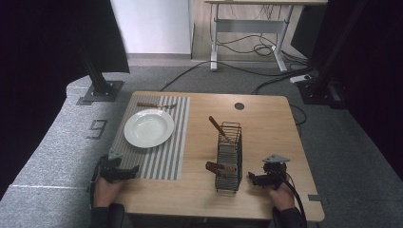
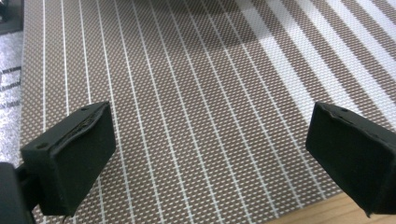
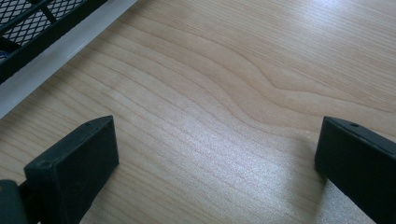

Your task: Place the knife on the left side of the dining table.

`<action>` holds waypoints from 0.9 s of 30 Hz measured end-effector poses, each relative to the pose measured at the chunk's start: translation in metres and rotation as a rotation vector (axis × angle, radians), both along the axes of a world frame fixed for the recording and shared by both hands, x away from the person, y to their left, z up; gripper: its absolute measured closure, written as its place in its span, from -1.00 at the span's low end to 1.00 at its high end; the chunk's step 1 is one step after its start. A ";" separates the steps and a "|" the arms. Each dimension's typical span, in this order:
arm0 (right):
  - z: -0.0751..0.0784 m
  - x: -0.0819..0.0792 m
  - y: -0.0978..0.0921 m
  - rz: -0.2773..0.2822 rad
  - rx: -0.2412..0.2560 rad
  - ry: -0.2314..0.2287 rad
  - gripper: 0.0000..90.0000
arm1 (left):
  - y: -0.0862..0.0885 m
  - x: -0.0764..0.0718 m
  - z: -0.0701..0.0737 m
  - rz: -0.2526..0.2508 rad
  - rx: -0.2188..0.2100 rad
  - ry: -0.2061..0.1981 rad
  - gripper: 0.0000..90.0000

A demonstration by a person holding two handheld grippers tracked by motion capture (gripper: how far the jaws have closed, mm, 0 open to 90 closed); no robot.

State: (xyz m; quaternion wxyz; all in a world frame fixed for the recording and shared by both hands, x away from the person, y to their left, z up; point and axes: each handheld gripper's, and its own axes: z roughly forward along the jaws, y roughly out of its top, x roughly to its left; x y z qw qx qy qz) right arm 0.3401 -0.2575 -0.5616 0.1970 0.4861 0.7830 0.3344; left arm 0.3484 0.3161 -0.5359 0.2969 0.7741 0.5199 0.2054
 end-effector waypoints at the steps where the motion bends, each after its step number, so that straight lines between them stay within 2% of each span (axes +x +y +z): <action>1: 0.000 0.000 0.000 -0.001 0.000 -0.001 -1.00 | -0.002 0.000 0.002 -0.005 0.004 -0.005 -0.97; 10: 0.000 0.000 0.000 -0.001 0.001 -0.001 -1.00 | -0.011 0.002 0.014 -0.034 -0.009 -0.027 -0.97; 18: 0.000 0.000 0.000 -0.001 0.001 -0.001 -1.00 | -0.020 0.007 0.019 -0.065 0.000 -0.023 -1.00; 27: 0.000 0.000 0.000 -0.001 0.000 -0.001 -1.00 | -0.037 0.013 0.029 -0.094 -0.030 -0.032 -1.00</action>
